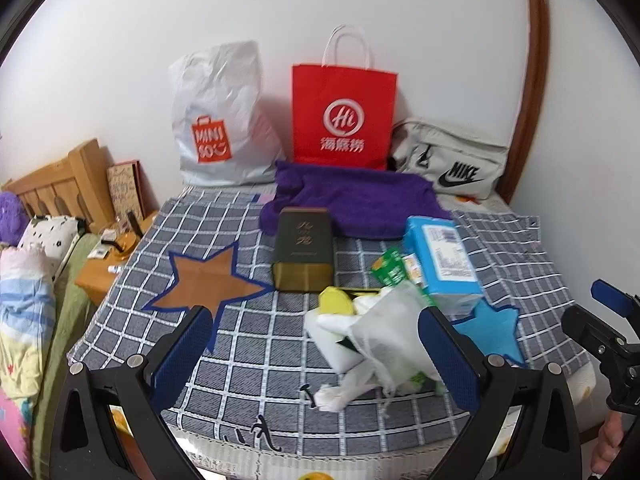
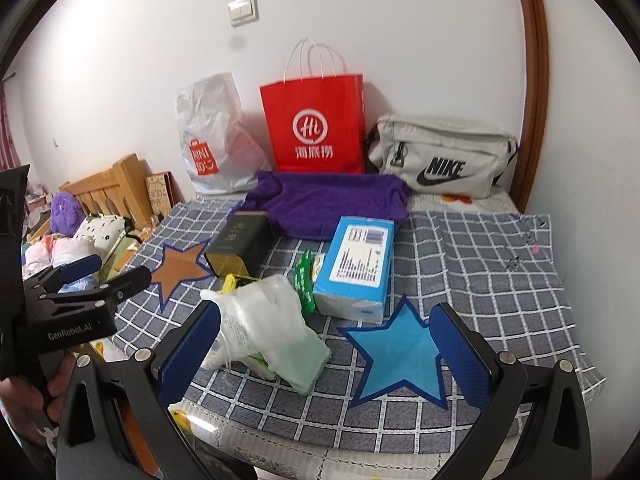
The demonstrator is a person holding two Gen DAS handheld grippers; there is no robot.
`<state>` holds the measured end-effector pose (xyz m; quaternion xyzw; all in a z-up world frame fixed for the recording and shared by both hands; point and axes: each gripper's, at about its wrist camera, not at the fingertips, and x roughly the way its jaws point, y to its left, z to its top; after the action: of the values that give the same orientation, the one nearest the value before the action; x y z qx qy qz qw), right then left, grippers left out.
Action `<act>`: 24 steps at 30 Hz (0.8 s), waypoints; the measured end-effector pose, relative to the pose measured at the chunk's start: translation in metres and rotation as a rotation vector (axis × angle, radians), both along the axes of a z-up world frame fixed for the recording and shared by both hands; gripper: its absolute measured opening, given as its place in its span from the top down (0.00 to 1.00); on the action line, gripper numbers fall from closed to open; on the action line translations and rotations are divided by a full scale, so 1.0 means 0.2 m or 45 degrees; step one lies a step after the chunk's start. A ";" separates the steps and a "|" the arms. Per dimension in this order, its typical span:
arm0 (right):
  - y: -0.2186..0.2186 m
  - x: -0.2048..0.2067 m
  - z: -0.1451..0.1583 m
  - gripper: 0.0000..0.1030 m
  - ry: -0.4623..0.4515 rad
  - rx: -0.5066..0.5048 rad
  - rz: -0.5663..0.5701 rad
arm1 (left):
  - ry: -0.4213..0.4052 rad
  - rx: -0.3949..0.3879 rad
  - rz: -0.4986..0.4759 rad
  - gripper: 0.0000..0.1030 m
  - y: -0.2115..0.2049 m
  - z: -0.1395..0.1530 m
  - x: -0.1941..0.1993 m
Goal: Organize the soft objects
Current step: 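Grasp the white glove with the left tool while the right tool grasps the white mesh bag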
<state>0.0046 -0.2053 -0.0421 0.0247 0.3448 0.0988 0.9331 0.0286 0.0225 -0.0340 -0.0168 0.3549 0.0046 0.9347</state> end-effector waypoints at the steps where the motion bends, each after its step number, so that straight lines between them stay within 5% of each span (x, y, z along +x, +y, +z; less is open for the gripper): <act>1: 0.01 0.02 -0.03 0.00 0.013 0.005 0.011 | 0.016 0.004 0.016 0.00 0.02 -0.03 0.02; 24: 0.45 0.44 -0.56 0.02 0.282 -0.106 0.324 | 0.287 -0.084 0.174 0.00 0.35 -0.51 0.31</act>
<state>0.0921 -0.1149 -0.1543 -0.0473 0.4497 0.1984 0.8696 0.0916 0.0923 -0.1367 -0.0710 0.4557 0.0587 0.8853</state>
